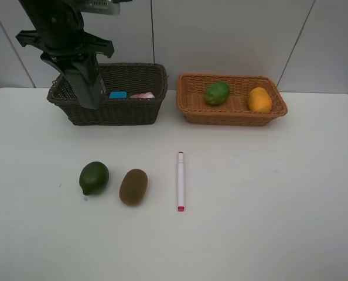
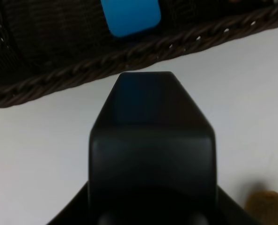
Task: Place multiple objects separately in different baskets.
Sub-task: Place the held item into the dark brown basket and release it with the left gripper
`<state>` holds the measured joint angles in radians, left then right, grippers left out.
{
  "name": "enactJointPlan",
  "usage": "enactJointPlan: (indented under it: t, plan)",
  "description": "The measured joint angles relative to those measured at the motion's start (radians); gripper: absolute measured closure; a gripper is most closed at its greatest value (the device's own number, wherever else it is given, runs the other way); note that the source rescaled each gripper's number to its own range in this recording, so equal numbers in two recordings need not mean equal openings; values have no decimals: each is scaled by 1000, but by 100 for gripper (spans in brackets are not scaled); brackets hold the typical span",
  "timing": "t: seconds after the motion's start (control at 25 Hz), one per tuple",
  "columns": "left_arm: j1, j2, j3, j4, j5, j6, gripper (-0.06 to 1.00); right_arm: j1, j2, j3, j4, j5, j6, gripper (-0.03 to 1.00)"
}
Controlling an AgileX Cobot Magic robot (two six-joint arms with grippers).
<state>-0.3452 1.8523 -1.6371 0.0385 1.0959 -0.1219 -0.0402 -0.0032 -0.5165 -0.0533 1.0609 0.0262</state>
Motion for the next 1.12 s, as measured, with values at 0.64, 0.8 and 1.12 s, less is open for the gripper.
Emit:
enactJointPlan:
  t: [0.64, 0.8, 1.12]
  plan:
    - [57, 51, -188, 108, -54, -46, 59, 0, 0, 0, 0, 0, 0, -1]
    - [92, 123, -188, 112, -119, -62, 59, 0, 0, 0, 0, 0, 0, -1]
    - [124, 234, -188, 112, -238, -74, 59, 0, 0, 0, 0, 0, 0, -1]
